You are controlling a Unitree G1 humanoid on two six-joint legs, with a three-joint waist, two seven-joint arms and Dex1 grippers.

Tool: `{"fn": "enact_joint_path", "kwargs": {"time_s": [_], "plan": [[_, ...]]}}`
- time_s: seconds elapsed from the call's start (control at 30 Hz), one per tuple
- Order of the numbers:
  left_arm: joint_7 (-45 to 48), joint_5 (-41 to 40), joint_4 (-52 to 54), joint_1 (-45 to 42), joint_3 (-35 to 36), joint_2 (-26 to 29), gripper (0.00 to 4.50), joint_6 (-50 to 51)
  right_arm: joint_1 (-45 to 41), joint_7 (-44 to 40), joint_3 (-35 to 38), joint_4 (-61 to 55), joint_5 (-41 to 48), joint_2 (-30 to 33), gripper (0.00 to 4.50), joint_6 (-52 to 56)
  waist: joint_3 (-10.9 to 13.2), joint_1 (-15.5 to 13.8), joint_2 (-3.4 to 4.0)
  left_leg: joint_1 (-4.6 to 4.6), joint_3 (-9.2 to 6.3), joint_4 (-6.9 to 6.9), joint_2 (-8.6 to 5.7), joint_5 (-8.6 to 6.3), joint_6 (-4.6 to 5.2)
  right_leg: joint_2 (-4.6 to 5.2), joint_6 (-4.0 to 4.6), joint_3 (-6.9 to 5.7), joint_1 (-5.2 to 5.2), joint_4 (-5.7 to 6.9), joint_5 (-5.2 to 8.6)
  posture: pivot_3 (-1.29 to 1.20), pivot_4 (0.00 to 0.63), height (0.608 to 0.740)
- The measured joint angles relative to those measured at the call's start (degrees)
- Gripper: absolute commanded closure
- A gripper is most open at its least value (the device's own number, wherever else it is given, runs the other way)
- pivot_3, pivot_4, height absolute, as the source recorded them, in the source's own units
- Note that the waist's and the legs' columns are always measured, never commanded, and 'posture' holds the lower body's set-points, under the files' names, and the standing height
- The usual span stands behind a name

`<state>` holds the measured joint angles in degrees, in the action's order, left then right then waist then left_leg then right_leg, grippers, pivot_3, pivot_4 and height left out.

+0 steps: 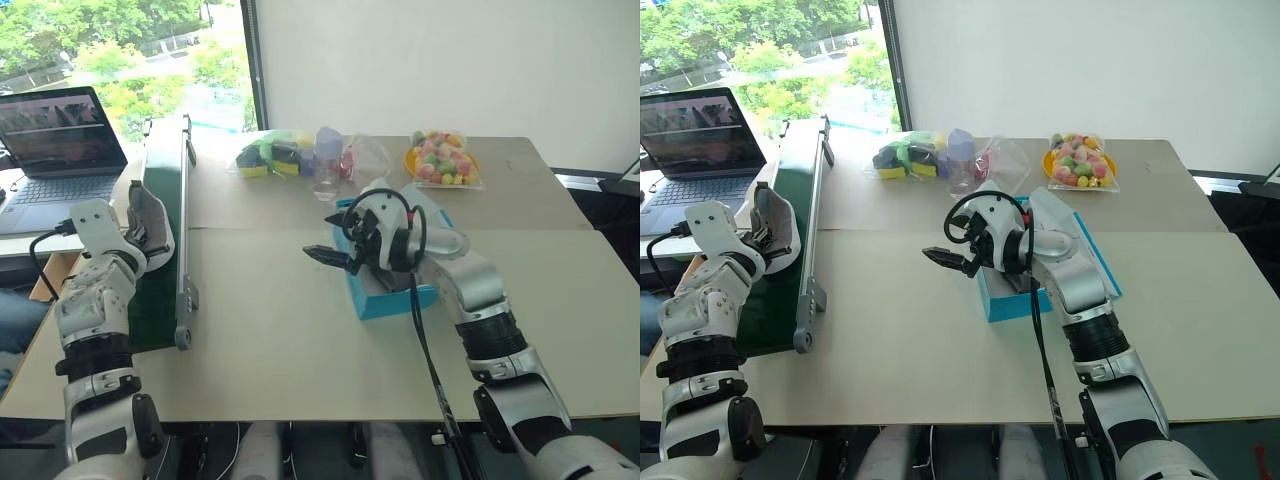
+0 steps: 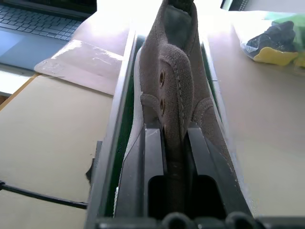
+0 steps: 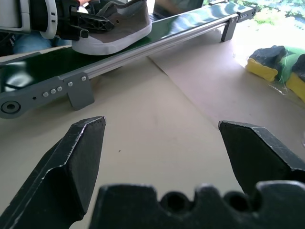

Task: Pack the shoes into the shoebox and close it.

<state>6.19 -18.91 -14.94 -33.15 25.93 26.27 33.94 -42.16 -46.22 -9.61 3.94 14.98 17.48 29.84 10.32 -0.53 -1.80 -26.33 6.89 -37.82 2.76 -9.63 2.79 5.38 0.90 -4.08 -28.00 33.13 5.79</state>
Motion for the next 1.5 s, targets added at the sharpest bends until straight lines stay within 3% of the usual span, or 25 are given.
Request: {"fn": "enact_joint_path", "kwargs": {"time_s": [0.2,0.5,0.7,1.17,1.27,1.5], "plan": [[2.8,-4.6,12.9,-1.8,-4.8,-3.7,4.49,3.8,-5.3,8.8,11.9,1.9,10.1,-7.0,0.00,10.0,0.0,0.3,-0.06,-0.08,0.05,0.00,0.01,0.06,-0.08,-0.04,-0.31,0.02,-0.04,-0.02,-0.19,0.00,0.150,0.738],[3.8,-9.4,21.3,-6.0,-14.7,-12.3,4.49,12.3,-7.6,18.7,24.0,3.6,21.8,-9.8,0.00,22.4,0.0,0.6,-0.07,-0.06,-0.03,-0.05,-0.02,0.09,-0.05,-0.16,-0.32,0.02,0.04,0.01,-0.20,0.00,0.150,0.738],[3.1,-10.9,23.4,-11.0,-16.1,-15.7,4.49,13.7,-7.8,20.3,23.8,2.9,22.5,-8.9,0.00,24.1,0.0,1.7,-0.06,0.08,-0.08,-0.05,-0.06,0.11,-0.02,-0.24,-0.33,0.07,0.12,0.03,-0.20,0.00,0.150,0.738],[1.1,-12.0,24.2,-11.1,-17.1,-19.9,4.49,16.4,-7.8,22.0,23.8,2.4,23.8,-9.2,0.00,24.3,0.0,1.4,-0.06,0.07,-0.13,-0.07,-0.09,0.20,0.11,-0.21,-0.33,0.09,0.20,0.00,-0.20,0.00,0.150,0.738],[0.8,-12.2,24.2,-11.5,-17.1,-20.3,4.50,16.9,-7.8,22.6,24.2,2.6,24.5,-9.7,0.69,24.1,0.0,1.4,-0.06,0.07,-0.15,-0.07,-0.09,0.20,0.12,-0.24,-0.33,0.09,0.20,0.00,-0.20,0.00,0.150,0.738],[0.5,-12.8,24.6,-11.8,-17.1,-20.6,4.50,17.5,-7.8,23.1,25.0,3.5,24.7,-10.3,3.10,23.1,0.0,1.4,-0.06,0.07,-0.16,-0.07,-0.10,0.20,0.11,-0.22,-0.33,0.09,0.20,0.01,-0.20,0.00,0.150,0.738]]}}
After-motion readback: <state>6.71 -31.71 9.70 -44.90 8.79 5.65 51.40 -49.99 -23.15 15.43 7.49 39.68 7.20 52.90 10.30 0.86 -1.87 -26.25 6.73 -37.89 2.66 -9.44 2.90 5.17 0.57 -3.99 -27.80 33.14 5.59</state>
